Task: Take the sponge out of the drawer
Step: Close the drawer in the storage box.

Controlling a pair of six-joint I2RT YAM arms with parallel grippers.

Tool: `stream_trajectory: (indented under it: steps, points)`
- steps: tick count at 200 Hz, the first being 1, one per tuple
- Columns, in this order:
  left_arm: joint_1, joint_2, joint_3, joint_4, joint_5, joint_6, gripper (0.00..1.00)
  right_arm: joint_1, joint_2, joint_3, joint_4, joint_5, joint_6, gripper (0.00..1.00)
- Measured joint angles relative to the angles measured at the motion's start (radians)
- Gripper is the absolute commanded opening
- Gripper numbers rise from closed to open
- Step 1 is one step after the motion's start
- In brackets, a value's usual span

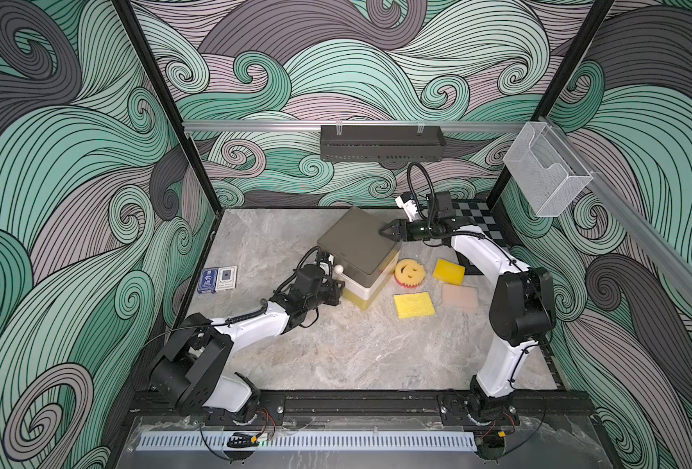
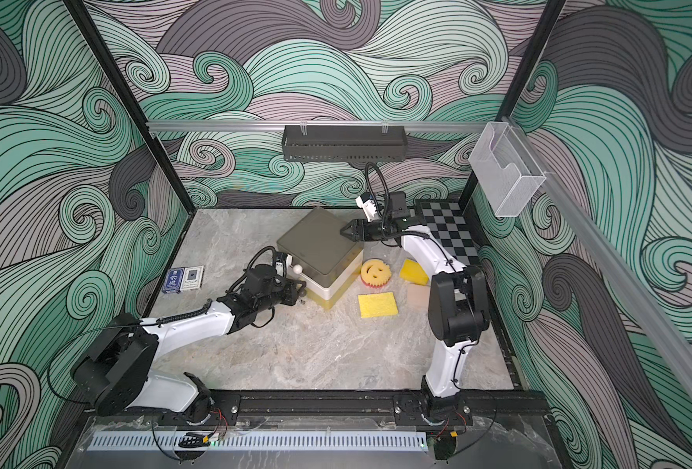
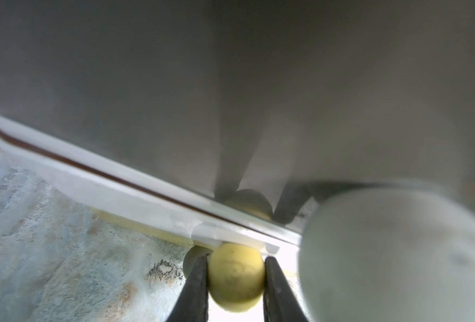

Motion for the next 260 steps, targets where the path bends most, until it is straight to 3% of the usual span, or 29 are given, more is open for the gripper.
stream_trajectory:
  steps: [53, 137, 175, 260]
  points:
    - [-0.004, 0.023, -0.016, 0.027, 0.005, -0.015, 0.43, 0.002, -0.049, 0.031, -0.051, 0.001, 0.005, 0.68]
    - [-0.005, 0.047, -0.055, 0.121, -0.010, -0.048, 0.43, 0.037, -0.273, 0.041, -0.088, -0.050, 0.005, 0.68]
    - [-0.005, 0.043, -0.055, 0.126, -0.012, -0.051, 0.43, 0.050, -0.306, 0.035, -0.108, -0.068, -0.013, 0.68]
    - [-0.005, -0.225, -0.128, 0.040, -0.035, -0.024, 0.44, 0.216, -0.211, -0.086, -0.170, -0.038, -0.057, 0.66]
